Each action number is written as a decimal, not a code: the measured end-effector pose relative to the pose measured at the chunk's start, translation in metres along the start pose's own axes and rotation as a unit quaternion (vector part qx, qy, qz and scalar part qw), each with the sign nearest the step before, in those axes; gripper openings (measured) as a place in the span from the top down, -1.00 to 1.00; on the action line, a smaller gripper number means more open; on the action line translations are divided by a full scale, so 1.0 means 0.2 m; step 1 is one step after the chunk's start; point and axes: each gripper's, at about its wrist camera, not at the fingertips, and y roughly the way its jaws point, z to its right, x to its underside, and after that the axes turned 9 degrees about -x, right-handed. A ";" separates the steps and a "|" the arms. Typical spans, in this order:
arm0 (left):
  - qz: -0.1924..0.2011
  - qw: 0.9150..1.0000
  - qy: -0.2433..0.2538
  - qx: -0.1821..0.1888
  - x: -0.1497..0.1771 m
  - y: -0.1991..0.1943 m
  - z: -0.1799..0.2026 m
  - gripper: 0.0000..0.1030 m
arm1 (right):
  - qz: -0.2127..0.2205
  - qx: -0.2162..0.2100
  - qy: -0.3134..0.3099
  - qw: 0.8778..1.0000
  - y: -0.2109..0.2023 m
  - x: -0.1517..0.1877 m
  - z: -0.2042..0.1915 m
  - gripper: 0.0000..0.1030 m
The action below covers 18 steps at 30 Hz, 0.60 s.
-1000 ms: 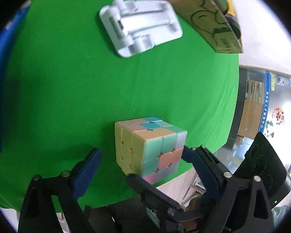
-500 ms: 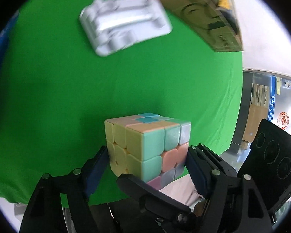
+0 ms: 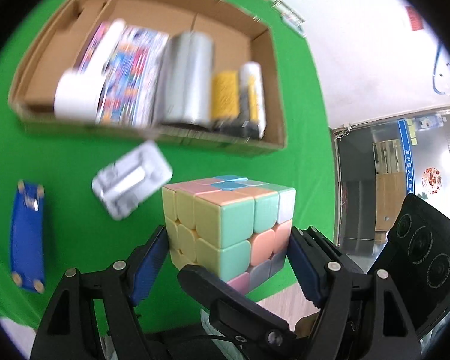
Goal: Organize rigid objects
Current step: 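Carry the cube with the left gripper and lower it onto the board-game box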
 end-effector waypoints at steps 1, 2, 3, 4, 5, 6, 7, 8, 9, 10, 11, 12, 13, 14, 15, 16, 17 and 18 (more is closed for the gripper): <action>0.004 1.000 0.006 -0.001 -0.04 -0.02 0.02 -0.50 | 0.005 0.001 -0.002 1.000 0.00 -0.04 -0.02 -0.31; 0.005 1.000 0.010 -0.002 -0.07 -0.01 0.05 -0.50 | 0.010 0.002 -0.004 1.000 -0.02 -0.08 -0.02 -0.31; 0.007 1.000 0.016 -0.003 -0.11 -0.02 0.05 -0.50 | 0.015 0.003 -0.006 1.000 -0.02 -0.12 -0.03 -0.31; 0.007 1.000 0.018 -0.003 -0.13 -0.02 0.05 -0.50 | 0.017 0.005 -0.007 1.000 0.00 -0.17 -0.05 -0.31; 0.007 1.000 0.021 -0.003 -0.17 -0.01 0.04 -0.50 | 0.018 0.005 -0.007 1.000 0.01 -0.19 -0.06 -0.31; 0.006 1.000 0.023 -0.003 -0.20 -0.01 0.03 -0.50 | 0.019 0.007 -0.005 1.000 0.03 -0.23 -0.06 -0.31; 0.004 1.000 0.026 -0.003 -0.23 -0.01 0.02 -0.50 | 0.020 0.008 -0.003 1.000 0.07 -0.28 -0.07 -0.31; 0.002 1.000 0.031 -0.003 -0.28 -0.01 0.00 -0.50 | 0.021 0.010 0.000 1.000 0.08 -0.31 -0.07 -0.31; 0.000 0.999 0.035 -0.004 -0.31 -0.01 -0.02 -0.50 | 0.022 0.012 0.003 1.000 0.12 -0.35 -0.07 -0.31; -0.003 0.999 0.038 -0.004 -0.35 0.01 -0.02 -0.50 | 0.023 0.013 0.005 1.000 0.14 -0.38 -0.07 -0.31; -0.010 0.999 0.041 -0.003 -0.40 0.03 -0.04 -0.50 | 0.023 0.015 0.008 1.000 0.18 -0.42 -0.07 -0.31; -0.015 0.999 0.042 -0.001 -0.44 0.04 -0.06 -0.50 | 0.021 0.017 0.013 1.000 0.21 -0.45 -0.07 -0.31; -0.018 0.999 0.044 0.001 -0.47 0.04 -0.08 -0.50 | 0.020 0.020 0.017 0.999 0.24 -0.48 -0.07 -0.31; -0.022 0.999 0.047 0.002 -0.51 0.05 -0.10 -0.50 | 0.019 0.024 0.021 0.999 0.29 -0.52 -0.06 -0.31; -0.027 0.998 0.048 0.004 -0.55 0.06 -0.13 -0.50 | 0.017 0.028 0.025 0.999 0.35 -0.57 -0.05 -0.31; -0.030 0.998 0.049 0.006 -0.59 0.07 -0.15 -0.50 | 0.014 0.031 0.027 0.999 0.39 -0.60 -0.04 -0.31; -0.035 0.998 0.050 0.009 -0.63 0.09 -0.17 -0.50 | 0.012 0.033 0.029 0.999 0.43 -0.63 -0.03 -0.31; -0.040 0.998 0.054 0.012 -0.68 0.12 -0.19 -0.50 | 0.009 0.037 0.031 0.999 0.48 -0.67 -0.02 -0.31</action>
